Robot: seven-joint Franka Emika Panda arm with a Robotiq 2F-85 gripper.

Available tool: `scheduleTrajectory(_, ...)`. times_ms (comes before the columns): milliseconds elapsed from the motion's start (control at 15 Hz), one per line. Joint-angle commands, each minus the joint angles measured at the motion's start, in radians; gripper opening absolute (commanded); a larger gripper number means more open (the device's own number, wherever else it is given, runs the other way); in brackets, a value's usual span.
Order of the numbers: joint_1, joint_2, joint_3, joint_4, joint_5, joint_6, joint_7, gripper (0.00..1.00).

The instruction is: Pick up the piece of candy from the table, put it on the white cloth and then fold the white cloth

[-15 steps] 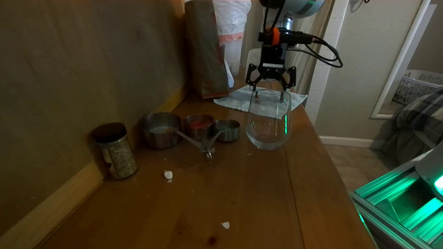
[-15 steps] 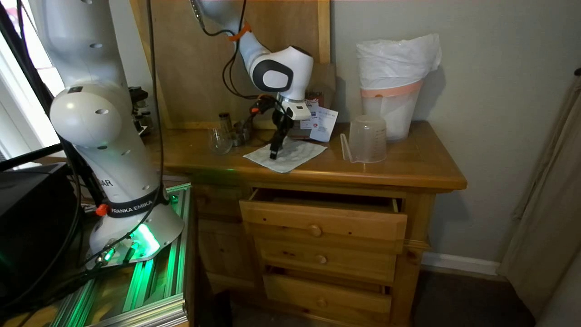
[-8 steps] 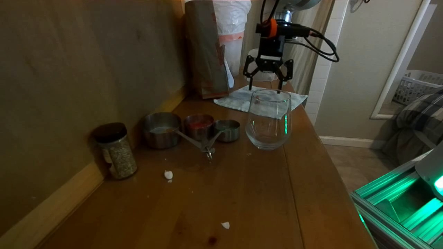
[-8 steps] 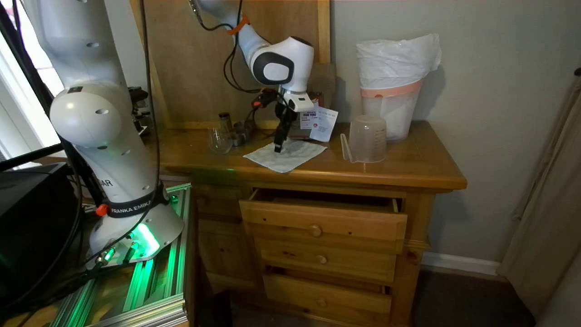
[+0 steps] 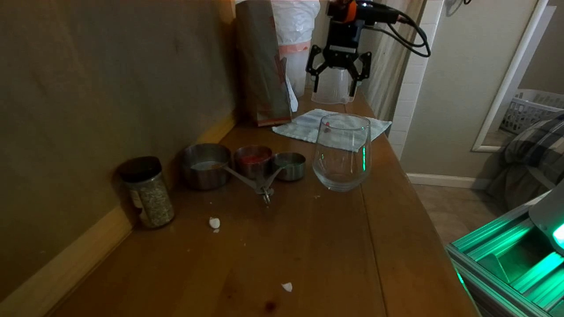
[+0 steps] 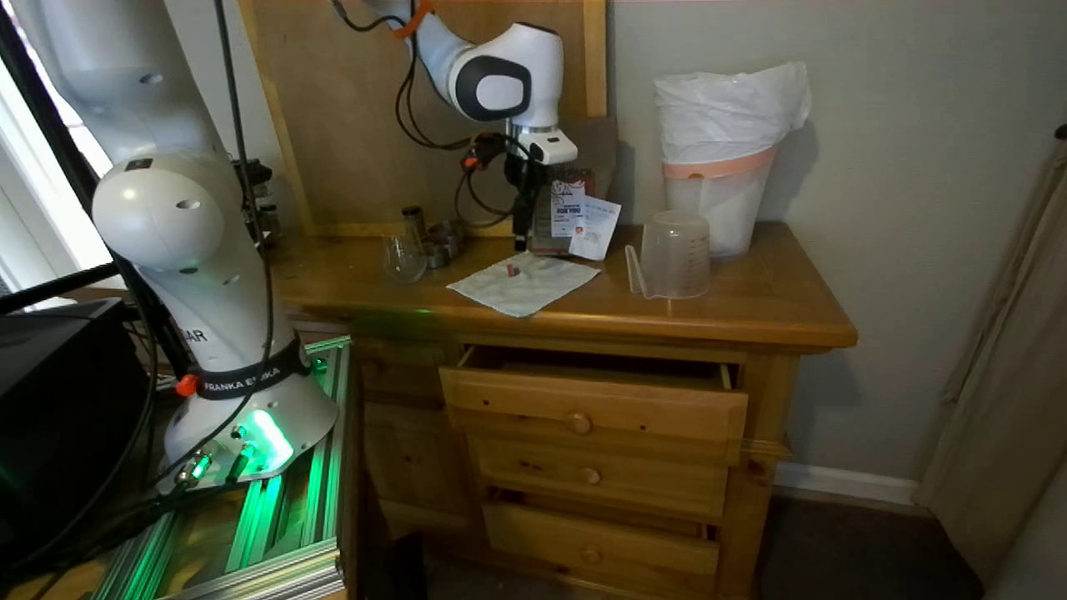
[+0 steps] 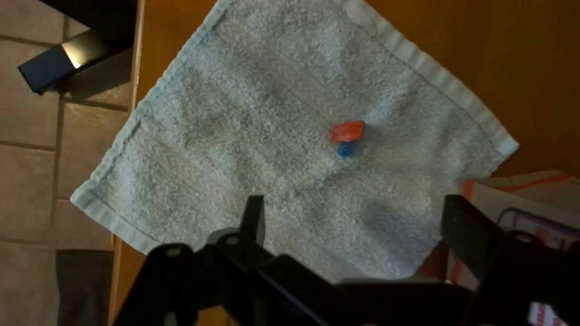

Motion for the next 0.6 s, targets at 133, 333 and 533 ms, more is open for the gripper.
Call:
scheduleTrajectory(133, 0.021, -0.101, 0.053, 0.0, -0.067, -0.017, -0.045, 1.0)
scheduleTrajectory(333, 0.037, -0.123, 0.09, 0.011, -0.074, -0.04, -0.03, 1.0)
scheduleTrajectory(533, 0.051, -0.112, 0.133, 0.021, -0.127, -0.025, 0.028, 1.0)
